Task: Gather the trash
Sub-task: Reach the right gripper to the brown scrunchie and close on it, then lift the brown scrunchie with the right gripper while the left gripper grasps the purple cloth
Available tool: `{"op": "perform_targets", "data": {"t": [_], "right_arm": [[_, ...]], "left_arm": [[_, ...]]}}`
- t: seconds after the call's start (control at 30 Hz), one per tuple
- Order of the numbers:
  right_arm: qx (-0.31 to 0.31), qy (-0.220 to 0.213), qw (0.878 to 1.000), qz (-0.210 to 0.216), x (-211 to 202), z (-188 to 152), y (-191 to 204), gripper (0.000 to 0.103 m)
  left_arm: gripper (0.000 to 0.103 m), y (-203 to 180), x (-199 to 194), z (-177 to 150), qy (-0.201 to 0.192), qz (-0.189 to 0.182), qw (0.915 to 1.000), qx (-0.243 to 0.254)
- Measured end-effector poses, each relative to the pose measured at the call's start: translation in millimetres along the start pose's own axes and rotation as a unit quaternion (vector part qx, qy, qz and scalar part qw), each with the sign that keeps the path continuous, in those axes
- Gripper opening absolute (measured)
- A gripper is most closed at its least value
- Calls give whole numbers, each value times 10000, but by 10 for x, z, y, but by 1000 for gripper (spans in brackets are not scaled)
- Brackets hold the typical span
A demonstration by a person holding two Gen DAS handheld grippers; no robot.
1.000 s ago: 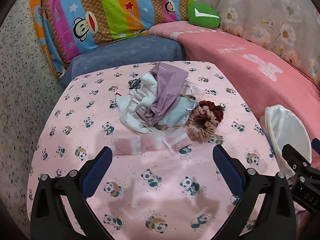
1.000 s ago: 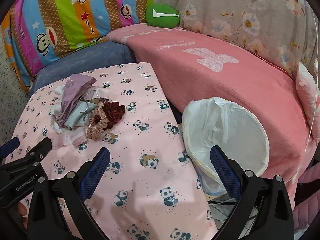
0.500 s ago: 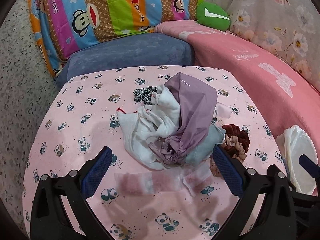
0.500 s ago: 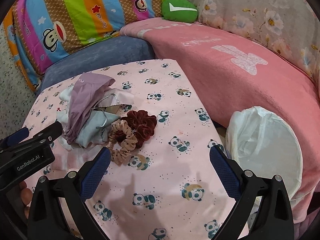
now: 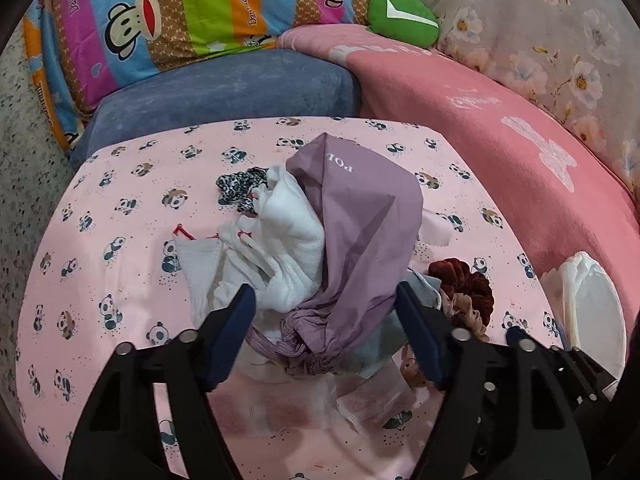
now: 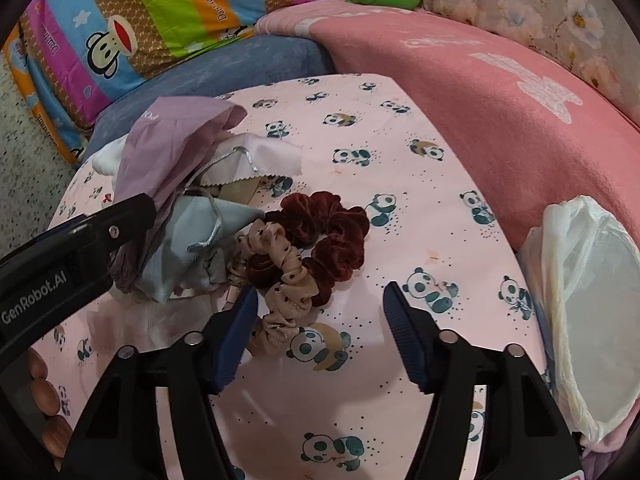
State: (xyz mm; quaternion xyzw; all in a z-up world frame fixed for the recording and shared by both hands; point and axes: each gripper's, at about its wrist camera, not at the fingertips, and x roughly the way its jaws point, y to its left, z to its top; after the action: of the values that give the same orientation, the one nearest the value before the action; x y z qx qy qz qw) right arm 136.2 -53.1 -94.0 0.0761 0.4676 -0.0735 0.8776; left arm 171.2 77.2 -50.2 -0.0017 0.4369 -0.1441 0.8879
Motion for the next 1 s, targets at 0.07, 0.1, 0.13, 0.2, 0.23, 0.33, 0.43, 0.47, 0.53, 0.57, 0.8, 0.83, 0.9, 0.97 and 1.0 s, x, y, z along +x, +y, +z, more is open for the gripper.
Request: {"op": "perform_targets", "data": {"t": [0.07, 0.1, 0.13, 0.2, 0.23, 0.33, 0.43, 0.47, 0.53, 0.57, 0.8, 0.83, 0.9, 0.97, 1.0], "right_arm": [[-26, 183, 9998, 125, 88, -22, 16, 23], [0, 272, 9993, 246, 110, -39, 14, 18], [22, 285, 9991, 324, 98, -59, 11, 17], [-29, 180, 9993, 312, 0, -94, 12, 17], [-75, 108, 9994, 307, -72, -112, 10, 16], [-133, -38, 9995, 299, -279, -170, -42, 16], [-110, -155, 9994, 292, -501, -220, -126, 16], [-102, -202, 9993, 296, -573, -237, -159, 16], [-103, -338, 9991, 249, -755, -274, -222, 16], [-106, -391, 9989, 227, -826, -283, -248, 16], [28, -782, 9966, 246, -1317, -351, -444, 16], [42, -831, 9962, 238, -1379, -367, -469, 16], [73, -875, 9958, 253, -1449, -393, -498, 16], [97, -916, 9954, 262, -1520, -442, -513, 16], [101, -928, 9953, 261, -1547, -475, -522, 16]], "left_arm": [[47, 2, -3, -13, 15, 4, 10000, 8], [42, 0, -18, -16, -1, -12, 10000, 26], [34, 1, -41, -19, -8, -17, 10000, 47], [21, 11, -111, -25, -62, 9, 10000, 51], [14, 16, -149, -28, -58, -6, 10000, 63], [9, 16, -262, -27, -168, 63, 9998, 82], [5, 17, -431, -57, -285, 46, 9996, 50], [5, 4, -483, -57, -332, 59, 9994, 57], [4, -13, -624, -81, -458, 97, 9989, 66], [4, -22, -701, -94, -498, 93, 9987, 64], [4, -184, -1100, -161, -823, 36, 9965, 124], [4, -215, -1136, -179, -849, 23, 9963, 140], [4, -273, -1203, -231, -884, 6, 9959, 186], [4, -300, -1232, -281, -876, -41, 9960, 196], [4, -306, -1239, -305, -863, -76, 9960, 199]]}}
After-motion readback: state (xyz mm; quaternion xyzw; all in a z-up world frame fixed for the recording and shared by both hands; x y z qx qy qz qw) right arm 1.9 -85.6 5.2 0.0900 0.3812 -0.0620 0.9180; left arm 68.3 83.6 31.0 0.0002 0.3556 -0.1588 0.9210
